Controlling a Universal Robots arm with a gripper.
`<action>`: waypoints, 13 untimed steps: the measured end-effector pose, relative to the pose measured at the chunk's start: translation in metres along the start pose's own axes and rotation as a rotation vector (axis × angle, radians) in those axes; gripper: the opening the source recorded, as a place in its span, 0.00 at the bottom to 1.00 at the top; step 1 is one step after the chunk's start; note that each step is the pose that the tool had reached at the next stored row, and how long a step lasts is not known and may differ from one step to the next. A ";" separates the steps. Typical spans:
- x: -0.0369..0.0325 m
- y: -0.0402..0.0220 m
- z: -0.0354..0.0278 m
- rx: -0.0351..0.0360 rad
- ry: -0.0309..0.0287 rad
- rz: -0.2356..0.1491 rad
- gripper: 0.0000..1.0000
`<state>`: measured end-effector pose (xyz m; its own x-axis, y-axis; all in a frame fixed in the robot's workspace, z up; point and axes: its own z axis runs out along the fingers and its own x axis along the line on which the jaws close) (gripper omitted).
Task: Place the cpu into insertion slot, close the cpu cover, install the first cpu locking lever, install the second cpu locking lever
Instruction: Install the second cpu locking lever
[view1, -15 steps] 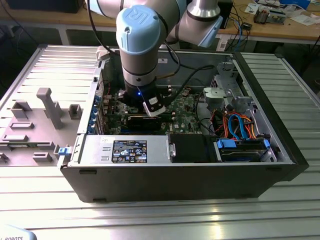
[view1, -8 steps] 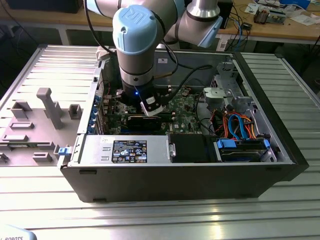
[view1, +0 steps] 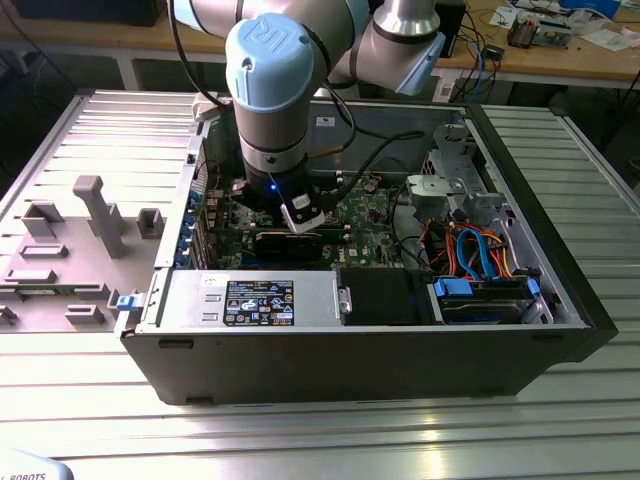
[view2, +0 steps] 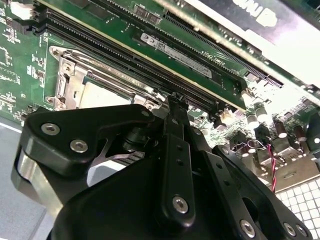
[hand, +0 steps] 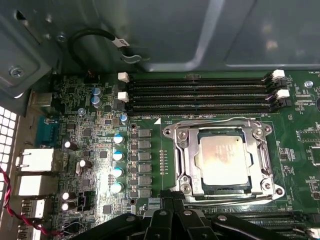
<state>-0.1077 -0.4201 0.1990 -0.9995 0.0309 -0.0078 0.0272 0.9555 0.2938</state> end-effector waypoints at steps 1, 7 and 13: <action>0.0001 -0.0001 0.0005 -0.0114 0.0004 0.000 0.11; 0.0004 -0.0008 0.0033 -0.0359 0.0010 0.001 0.11; 0.0004 -0.0010 0.0038 -0.0303 0.0013 0.000 0.11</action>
<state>-0.1081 -0.4200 0.1950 -0.9995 0.0309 -0.0065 0.0272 0.9461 0.3227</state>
